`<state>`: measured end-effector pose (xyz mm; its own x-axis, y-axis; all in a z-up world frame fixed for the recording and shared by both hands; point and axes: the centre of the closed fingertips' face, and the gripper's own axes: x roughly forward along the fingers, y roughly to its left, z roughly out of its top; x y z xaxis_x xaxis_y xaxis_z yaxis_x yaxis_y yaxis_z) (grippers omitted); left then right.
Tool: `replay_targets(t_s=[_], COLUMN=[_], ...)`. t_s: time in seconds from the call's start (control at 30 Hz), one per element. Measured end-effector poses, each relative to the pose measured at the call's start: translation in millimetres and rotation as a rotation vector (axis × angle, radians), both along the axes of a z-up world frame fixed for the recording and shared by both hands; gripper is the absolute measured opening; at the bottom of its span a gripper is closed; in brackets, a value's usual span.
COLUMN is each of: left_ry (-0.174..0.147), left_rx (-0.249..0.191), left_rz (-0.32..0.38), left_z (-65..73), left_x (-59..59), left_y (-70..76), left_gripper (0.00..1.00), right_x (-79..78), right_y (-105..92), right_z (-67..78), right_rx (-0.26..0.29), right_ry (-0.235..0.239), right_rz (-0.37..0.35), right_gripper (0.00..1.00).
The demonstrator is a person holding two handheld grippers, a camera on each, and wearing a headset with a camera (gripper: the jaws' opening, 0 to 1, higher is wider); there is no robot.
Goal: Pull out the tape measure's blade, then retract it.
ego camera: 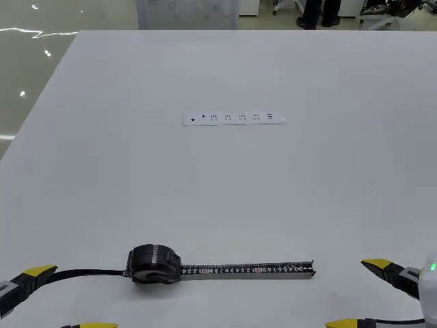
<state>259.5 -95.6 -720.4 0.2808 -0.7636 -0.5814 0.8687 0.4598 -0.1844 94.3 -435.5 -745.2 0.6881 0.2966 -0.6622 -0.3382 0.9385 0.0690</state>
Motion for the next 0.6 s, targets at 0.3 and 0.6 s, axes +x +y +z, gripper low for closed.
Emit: replay_targets(t_s=[0.3,0.6], left_ry=[-0.017,-0.008], left_rx=[0.011,0.007], left_rz=[-0.008,-0.006], left_z=[0.0,-0.7], left_x=[1.0,-0.6], left_y=[0.6,1.7], left_gripper=[0.86,0.87], right_x=[-0.9,-0.9], right_y=[-1.5,-1.8], right_z=[0.0,0.2], right_rx=[0.003,0.003], right_ry=[0.000,0.001], right_rz=[-0.008,-0.008], right_gripper=[0.81,0.81])
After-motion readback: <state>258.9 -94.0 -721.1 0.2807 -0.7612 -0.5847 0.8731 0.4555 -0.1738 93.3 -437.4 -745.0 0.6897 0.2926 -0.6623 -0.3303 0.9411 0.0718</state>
